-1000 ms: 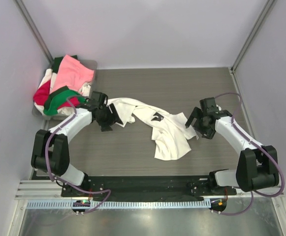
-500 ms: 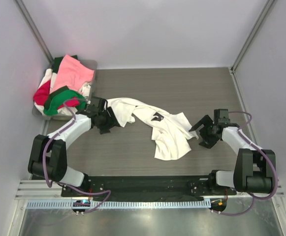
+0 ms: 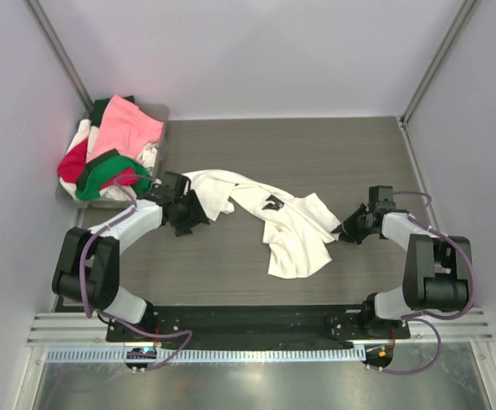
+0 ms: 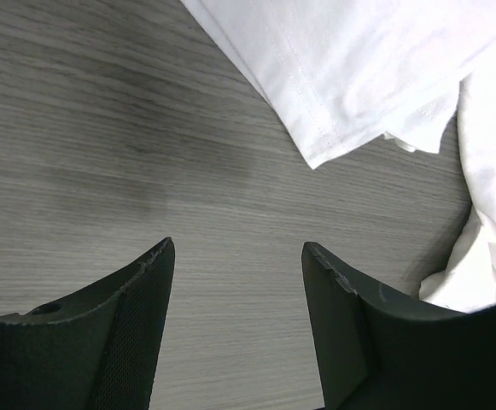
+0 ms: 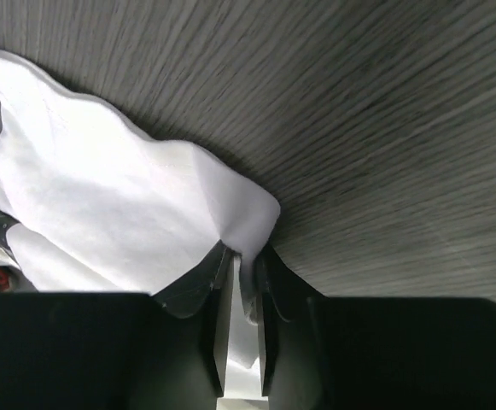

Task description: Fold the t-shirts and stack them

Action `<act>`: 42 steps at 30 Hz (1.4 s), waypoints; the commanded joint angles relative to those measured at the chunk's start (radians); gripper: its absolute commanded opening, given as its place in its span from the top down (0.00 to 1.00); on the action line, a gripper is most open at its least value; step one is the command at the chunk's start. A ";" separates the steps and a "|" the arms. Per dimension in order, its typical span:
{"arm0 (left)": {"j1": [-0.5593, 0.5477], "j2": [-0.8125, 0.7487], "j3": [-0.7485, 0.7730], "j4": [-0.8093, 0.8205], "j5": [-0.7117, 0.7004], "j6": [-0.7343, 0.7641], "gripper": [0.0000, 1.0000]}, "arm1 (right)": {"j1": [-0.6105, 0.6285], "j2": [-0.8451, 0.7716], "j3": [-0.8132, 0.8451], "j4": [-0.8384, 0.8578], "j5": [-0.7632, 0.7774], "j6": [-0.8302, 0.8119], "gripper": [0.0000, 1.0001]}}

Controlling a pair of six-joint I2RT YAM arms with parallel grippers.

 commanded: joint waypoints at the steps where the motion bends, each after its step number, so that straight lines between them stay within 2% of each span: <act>1: -0.016 0.064 0.041 0.070 -0.034 -0.006 0.37 | -0.008 0.026 0.051 0.017 0.020 -0.032 0.80; 3: -0.030 0.100 0.072 0.087 -0.043 -0.006 0.37 | -0.008 0.043 0.059 0.013 0.018 -0.046 0.87; 6: -0.054 0.167 0.118 0.098 -0.066 0.001 0.38 | -0.009 0.063 0.071 0.010 0.017 -0.063 0.91; 15: -0.134 0.310 0.231 0.090 -0.170 0.056 0.40 | -0.018 0.124 0.114 -0.006 0.008 -0.118 0.94; 23: -0.220 0.359 0.280 -0.033 -0.408 0.080 0.49 | -0.034 0.164 0.142 -0.014 -0.015 -0.144 0.95; 26: -0.234 0.403 0.306 -0.063 -0.459 0.096 0.56 | -0.040 0.175 0.145 -0.013 -0.026 -0.150 0.96; 29: -0.240 0.442 0.333 -0.085 -0.483 0.105 0.70 | -0.047 0.180 0.146 -0.016 -0.032 -0.161 0.96; 32: -0.240 0.453 0.345 -0.096 -0.503 0.108 1.00 | -0.055 0.180 0.149 -0.020 -0.035 -0.166 0.99; 36: -0.245 0.394 0.386 -0.161 -0.525 0.122 1.00 | -0.060 0.154 0.172 -0.060 -0.045 -0.169 0.99; 42: -0.249 0.131 0.532 -0.342 -0.578 0.165 1.00 | -0.058 0.052 0.361 -0.203 0.036 -0.161 0.99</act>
